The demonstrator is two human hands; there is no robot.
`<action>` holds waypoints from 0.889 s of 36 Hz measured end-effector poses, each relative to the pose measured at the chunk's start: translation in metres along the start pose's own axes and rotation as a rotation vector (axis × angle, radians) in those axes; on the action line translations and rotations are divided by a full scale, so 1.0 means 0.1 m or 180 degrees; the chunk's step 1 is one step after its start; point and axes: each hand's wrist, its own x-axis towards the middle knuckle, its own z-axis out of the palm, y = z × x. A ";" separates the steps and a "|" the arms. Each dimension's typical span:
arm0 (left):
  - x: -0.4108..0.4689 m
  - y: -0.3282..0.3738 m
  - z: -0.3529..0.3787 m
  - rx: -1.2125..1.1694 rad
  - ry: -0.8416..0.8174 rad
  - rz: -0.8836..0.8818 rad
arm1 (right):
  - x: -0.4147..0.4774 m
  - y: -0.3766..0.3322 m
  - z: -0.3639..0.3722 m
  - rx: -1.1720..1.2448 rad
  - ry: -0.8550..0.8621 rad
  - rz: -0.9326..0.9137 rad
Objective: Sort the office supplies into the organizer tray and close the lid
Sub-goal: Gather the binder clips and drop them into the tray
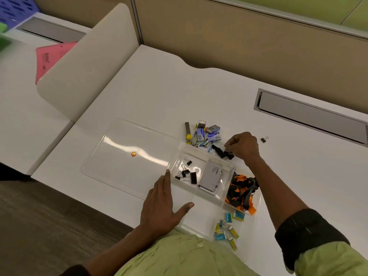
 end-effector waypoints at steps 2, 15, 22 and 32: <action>0.00 0.00 0.00 -0.0015 -0.0011 -0.0024 | -0.09 -0.08 -0.04 0.0061 0.0184 -0.0172; 0.00 0.00 0.01 -0.0027 0.0107 0.0050 | -0.66 -0.51 0.25 -0.0113 0.0248 -0.1482; 0.00 0.00 0.00 -0.0004 0.0060 0.0004 | -0.06 -0.08 0.17 -0.0835 0.0075 -0.0335; 0.01 0.01 0.01 0.0021 0.0070 -0.0020 | 0.15 0.03 0.29 -0.0848 -0.0449 -0.0237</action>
